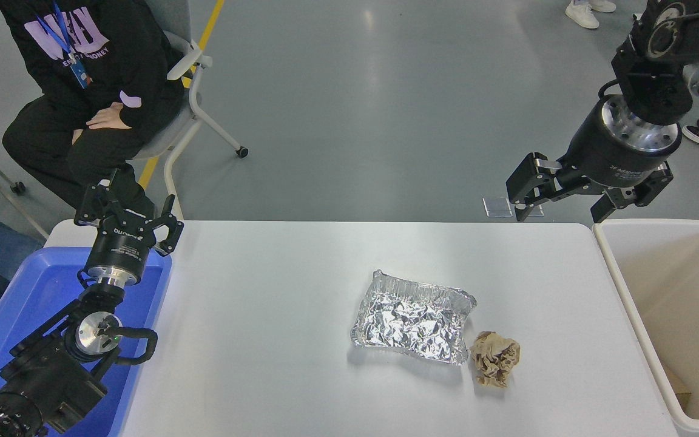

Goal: Pick up foil plate and place in dustbin

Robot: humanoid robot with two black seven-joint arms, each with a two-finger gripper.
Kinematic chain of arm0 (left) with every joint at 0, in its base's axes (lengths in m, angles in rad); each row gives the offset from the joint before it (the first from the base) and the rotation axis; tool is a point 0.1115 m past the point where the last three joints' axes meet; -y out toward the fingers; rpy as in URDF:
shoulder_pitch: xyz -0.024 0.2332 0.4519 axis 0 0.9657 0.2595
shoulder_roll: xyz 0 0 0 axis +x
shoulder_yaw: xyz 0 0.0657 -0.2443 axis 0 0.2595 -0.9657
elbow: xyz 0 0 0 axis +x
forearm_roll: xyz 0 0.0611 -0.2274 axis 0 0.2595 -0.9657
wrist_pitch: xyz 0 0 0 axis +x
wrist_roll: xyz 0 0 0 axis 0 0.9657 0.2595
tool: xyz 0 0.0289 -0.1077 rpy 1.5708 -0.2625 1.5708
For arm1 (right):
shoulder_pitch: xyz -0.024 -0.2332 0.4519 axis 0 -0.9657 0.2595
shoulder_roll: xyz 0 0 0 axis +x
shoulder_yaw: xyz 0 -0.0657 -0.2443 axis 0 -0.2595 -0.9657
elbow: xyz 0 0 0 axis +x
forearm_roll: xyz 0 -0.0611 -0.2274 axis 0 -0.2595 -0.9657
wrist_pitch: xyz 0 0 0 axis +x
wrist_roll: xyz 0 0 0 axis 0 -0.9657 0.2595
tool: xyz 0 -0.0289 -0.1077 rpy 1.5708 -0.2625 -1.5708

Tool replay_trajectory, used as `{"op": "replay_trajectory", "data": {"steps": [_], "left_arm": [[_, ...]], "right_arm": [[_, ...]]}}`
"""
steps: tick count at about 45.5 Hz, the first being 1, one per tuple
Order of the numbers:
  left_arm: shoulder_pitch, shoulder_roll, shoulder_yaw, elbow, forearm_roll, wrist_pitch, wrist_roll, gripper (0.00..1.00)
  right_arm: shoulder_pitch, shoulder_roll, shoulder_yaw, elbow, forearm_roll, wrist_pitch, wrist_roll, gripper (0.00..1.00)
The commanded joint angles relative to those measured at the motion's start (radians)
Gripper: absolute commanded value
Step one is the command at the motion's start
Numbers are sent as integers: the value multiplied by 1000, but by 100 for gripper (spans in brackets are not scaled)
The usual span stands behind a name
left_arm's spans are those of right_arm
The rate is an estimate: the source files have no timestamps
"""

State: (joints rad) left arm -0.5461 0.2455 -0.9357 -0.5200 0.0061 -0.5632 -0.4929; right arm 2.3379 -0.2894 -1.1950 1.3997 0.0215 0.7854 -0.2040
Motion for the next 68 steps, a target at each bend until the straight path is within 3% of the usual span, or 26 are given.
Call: {"op": "replay_trajectory", "data": {"steps": [1,61,68], "left_arm": [[0,0,0,0,2,0,2,98],[0,1,0,0,0,0,1,98],[0,1,0,0,0,0,1,98]], "right_arm": [[1,0,0,1,0,0,0,100],[-42,0,46,-1,9,0,3,100],[-170,1,141,-53,23,0,3,100]]}}
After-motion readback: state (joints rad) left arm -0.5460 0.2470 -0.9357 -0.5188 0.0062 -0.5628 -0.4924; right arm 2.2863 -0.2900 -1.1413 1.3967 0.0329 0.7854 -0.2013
